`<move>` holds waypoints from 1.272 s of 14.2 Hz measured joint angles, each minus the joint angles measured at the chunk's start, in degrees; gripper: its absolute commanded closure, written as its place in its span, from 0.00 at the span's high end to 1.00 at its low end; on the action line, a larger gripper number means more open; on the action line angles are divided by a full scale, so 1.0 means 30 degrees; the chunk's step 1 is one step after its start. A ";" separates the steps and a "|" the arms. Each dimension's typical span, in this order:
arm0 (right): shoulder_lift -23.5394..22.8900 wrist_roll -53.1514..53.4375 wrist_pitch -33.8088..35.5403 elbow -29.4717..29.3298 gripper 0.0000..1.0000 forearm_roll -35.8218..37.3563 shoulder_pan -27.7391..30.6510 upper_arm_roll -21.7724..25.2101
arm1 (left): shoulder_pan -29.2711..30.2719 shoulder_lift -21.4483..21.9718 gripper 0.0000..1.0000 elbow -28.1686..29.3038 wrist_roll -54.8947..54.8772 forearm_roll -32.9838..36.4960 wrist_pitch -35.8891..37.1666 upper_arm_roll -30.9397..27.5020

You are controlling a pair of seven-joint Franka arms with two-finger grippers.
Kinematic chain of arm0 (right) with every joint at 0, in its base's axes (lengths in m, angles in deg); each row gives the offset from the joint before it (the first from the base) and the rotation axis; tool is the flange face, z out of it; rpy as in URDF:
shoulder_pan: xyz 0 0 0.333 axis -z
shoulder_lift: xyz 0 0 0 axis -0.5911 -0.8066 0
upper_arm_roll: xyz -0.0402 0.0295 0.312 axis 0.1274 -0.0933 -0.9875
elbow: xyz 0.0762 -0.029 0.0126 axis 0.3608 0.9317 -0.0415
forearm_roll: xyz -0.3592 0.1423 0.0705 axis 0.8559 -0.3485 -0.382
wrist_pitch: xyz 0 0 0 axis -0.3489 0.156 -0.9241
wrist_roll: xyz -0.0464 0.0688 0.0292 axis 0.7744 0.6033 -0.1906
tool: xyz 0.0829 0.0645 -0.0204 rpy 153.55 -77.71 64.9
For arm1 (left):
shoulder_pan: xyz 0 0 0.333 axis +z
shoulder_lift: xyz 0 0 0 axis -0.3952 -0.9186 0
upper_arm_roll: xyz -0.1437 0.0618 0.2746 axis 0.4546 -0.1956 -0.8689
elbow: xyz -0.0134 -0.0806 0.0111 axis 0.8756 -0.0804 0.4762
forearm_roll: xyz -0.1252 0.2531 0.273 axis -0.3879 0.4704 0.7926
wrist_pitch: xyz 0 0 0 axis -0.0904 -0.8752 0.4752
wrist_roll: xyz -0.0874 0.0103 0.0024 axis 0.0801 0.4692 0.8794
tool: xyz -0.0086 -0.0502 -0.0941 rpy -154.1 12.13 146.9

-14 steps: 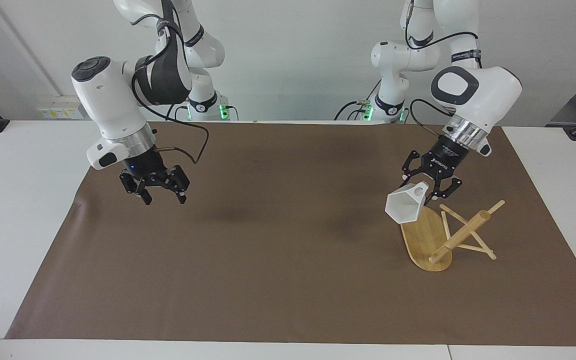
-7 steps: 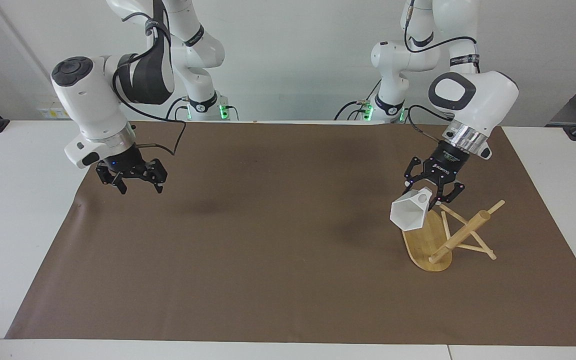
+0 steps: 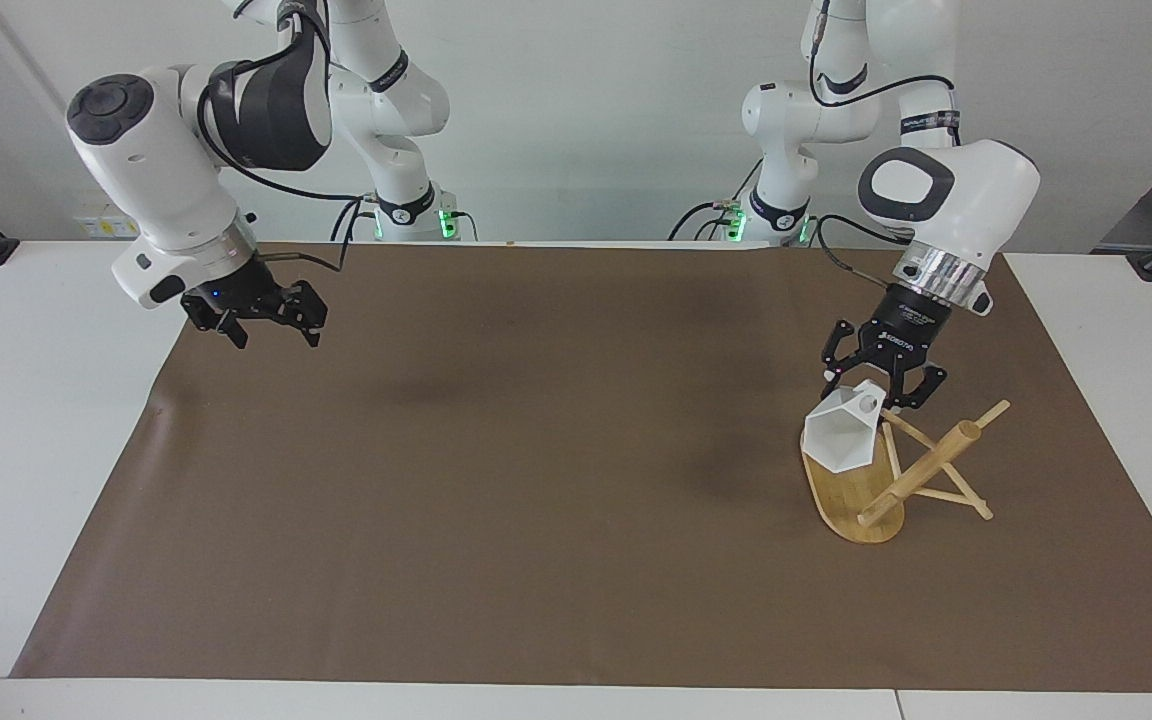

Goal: Hang cup on rack
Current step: 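Move the cup with the left gripper onto a mug tree peg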

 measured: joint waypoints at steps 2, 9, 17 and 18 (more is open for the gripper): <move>0.0009 0.0001 0.1024 -0.0514 1.00 -0.0016 0.0000 0.0020 | -0.0008 -0.0065 0.00 -0.0002 0.0130 0.0000 -0.0203 0.0020; 0.0067 0.0001 0.3957 -0.2462 1.00 -0.0309 0.0005 0.0382 | -0.0003 -0.0137 0.00 -0.0010 0.1641 0.0000 -0.0603 -0.0003; 0.0091 0.0740 0.4855 -0.3576 1.00 -0.0356 -0.0034 0.0229 | 0.0016 -0.0417 0.00 -0.0002 0.2599 -0.0001 -0.1394 -0.0051; 0.0097 0.0803 0.4855 -0.3601 1.00 -0.0356 -0.0035 0.0223 | 0.0017 -0.0431 0.00 0.0000 0.2743 -0.0001 -0.1421 -0.0057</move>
